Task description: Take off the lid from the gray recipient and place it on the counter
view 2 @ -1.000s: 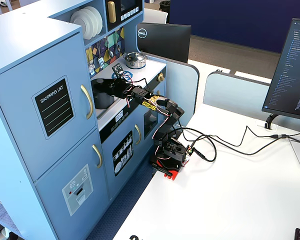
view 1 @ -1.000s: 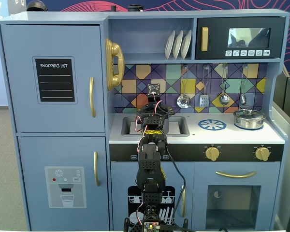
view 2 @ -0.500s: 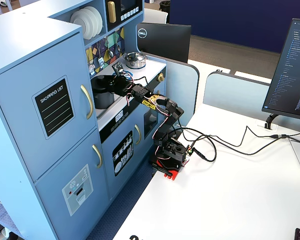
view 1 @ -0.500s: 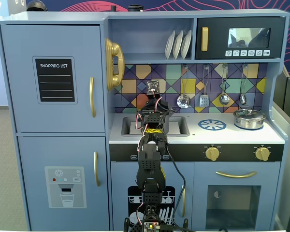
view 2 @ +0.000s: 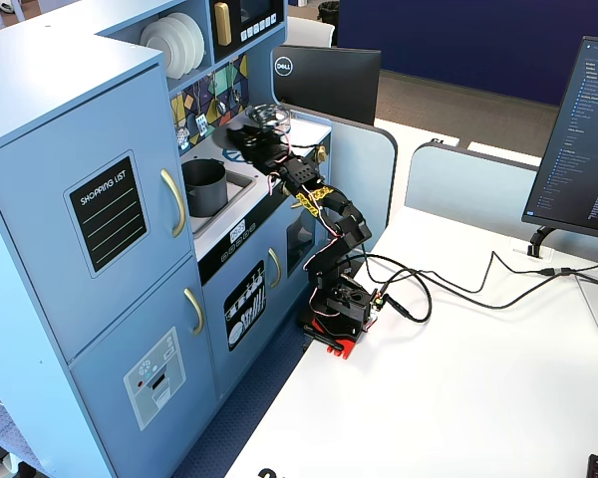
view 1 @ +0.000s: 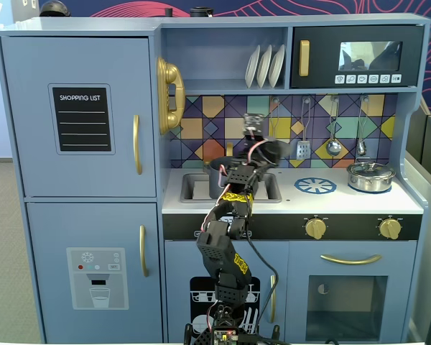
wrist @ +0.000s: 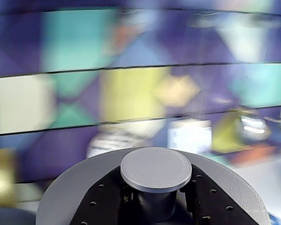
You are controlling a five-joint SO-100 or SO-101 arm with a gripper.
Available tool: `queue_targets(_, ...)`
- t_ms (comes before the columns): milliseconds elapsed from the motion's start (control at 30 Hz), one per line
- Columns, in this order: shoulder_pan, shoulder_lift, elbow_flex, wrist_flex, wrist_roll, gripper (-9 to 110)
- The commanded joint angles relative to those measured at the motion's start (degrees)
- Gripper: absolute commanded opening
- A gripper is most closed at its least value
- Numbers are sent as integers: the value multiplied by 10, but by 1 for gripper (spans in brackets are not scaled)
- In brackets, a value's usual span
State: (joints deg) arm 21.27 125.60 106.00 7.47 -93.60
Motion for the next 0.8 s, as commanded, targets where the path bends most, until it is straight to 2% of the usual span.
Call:
queue_targets(0, 54, 33, 13, -29, 15, 0)
queue_targets(333, 100, -7, 120, -138, 17, 0)
queue_targets(767, 110, -143, 142, -255, -2, 0)
